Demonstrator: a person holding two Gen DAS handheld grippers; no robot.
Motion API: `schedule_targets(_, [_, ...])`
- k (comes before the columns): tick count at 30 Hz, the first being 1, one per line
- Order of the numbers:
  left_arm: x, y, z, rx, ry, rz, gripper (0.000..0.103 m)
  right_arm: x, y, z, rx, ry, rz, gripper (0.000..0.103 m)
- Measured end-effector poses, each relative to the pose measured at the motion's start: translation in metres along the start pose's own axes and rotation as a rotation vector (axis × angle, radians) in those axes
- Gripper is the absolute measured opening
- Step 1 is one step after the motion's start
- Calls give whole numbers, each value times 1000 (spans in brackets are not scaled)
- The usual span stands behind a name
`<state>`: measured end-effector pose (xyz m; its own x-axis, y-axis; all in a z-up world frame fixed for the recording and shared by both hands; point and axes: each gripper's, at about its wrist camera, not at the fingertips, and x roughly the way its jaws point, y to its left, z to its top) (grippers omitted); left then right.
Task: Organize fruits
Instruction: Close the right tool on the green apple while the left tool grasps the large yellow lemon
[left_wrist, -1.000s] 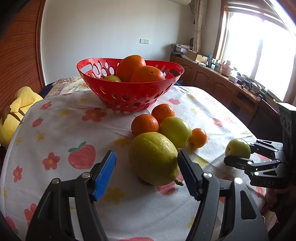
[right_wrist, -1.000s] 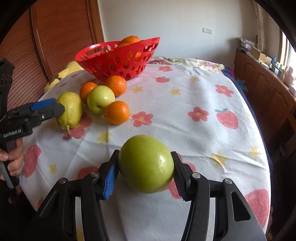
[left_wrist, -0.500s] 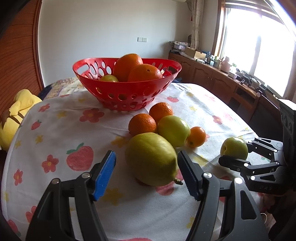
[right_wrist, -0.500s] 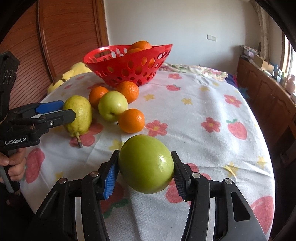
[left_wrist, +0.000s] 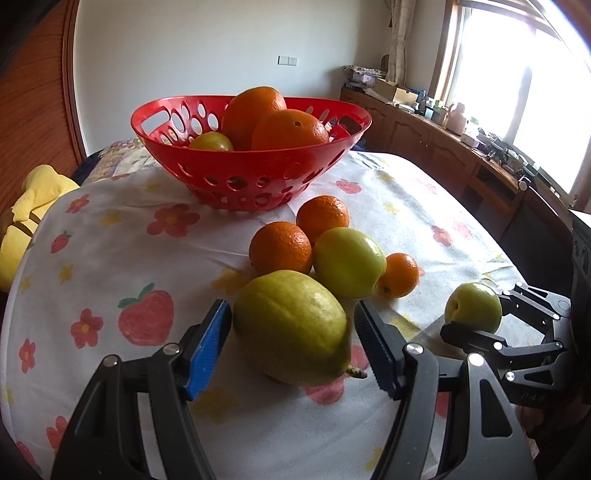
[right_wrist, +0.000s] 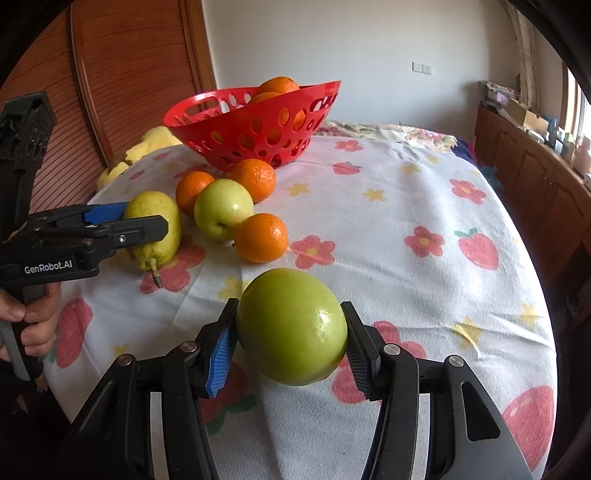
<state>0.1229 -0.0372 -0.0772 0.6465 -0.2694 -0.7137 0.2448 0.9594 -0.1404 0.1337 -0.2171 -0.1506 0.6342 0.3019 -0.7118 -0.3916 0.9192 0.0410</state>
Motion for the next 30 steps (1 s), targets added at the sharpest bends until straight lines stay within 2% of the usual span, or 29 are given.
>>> schedule_targets(10, [10,0,3,21,35,34,69,1,0,0,0,3,1,55])
schedule_targets(30, [15,2,0,18,46,14,68,1,0,-1,-2,5,7,55])
